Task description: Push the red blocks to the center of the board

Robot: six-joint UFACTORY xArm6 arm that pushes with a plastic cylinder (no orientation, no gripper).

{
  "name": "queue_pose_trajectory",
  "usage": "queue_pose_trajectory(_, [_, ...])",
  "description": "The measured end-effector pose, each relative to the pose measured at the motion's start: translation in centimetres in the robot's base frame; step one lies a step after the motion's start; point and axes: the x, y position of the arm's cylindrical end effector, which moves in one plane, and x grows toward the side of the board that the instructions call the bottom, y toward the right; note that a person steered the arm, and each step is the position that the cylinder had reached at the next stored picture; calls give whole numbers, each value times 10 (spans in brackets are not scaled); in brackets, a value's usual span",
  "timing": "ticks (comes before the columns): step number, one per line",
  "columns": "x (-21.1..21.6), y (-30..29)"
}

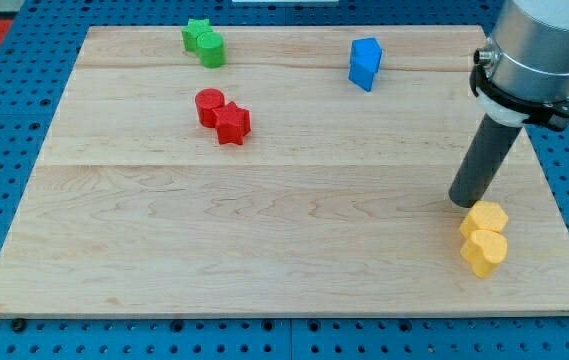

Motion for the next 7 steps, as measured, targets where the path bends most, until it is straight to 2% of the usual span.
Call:
queue_pose_trajectory(1, [-33, -19])
queue_pose_trajectory(2, [-41, -94])
queue_pose_trajectory(3, [-23, -196])
queue_pose_trajectory(4, [-52, -315])
queue_pose_trajectory(5, [-112, -385])
queue_pose_trajectory(6, [-159, -390])
queue_pose_trajectory(7, [-180, -385])
